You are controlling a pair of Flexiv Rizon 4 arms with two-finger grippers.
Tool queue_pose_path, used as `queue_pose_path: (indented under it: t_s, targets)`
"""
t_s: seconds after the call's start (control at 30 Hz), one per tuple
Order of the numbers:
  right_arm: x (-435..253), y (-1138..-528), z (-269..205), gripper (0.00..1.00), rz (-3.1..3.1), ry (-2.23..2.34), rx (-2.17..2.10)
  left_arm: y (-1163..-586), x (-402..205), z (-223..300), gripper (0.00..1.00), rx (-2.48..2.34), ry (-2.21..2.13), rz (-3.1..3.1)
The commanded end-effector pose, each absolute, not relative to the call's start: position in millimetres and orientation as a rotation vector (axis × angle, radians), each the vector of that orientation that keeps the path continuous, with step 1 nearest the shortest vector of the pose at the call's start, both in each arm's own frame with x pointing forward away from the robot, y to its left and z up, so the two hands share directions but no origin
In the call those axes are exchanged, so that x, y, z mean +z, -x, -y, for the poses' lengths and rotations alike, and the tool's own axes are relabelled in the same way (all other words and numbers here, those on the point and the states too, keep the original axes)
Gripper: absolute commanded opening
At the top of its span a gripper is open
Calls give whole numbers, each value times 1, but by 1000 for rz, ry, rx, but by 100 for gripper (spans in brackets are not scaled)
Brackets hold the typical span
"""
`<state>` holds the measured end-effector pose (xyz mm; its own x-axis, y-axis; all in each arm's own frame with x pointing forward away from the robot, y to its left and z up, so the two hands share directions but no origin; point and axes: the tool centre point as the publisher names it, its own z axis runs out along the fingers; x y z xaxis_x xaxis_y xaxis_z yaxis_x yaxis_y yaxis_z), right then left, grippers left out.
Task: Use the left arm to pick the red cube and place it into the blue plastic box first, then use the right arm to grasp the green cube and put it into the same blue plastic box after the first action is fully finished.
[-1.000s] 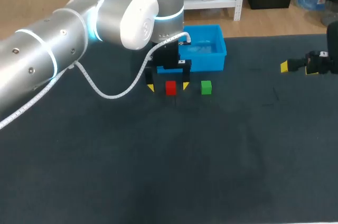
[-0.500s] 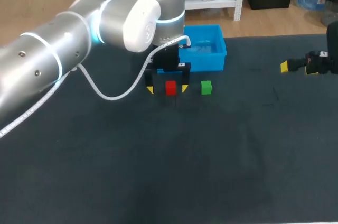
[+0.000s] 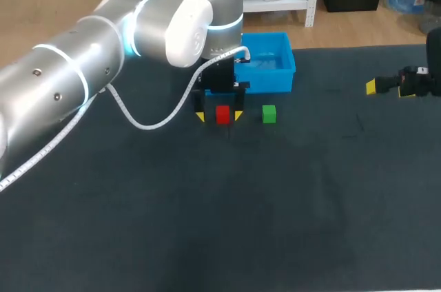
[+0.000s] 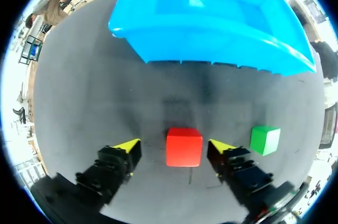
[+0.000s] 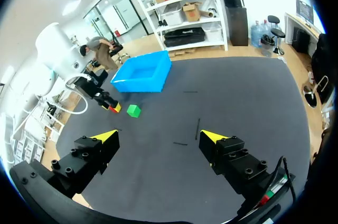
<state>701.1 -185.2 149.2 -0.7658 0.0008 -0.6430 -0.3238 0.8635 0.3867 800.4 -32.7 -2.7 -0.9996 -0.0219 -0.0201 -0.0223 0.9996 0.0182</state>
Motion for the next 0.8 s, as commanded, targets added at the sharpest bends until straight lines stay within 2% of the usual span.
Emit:
queue_pose_path:
  t_s: [0.03,0.8]
  targets:
    - [150,-701,185,100,-2373,232,639,-806,-4,34,0,37,32,-3131]
    - [150,-701,185,100,-2373,232,639,-800,2,30,0,46,2,-3120]
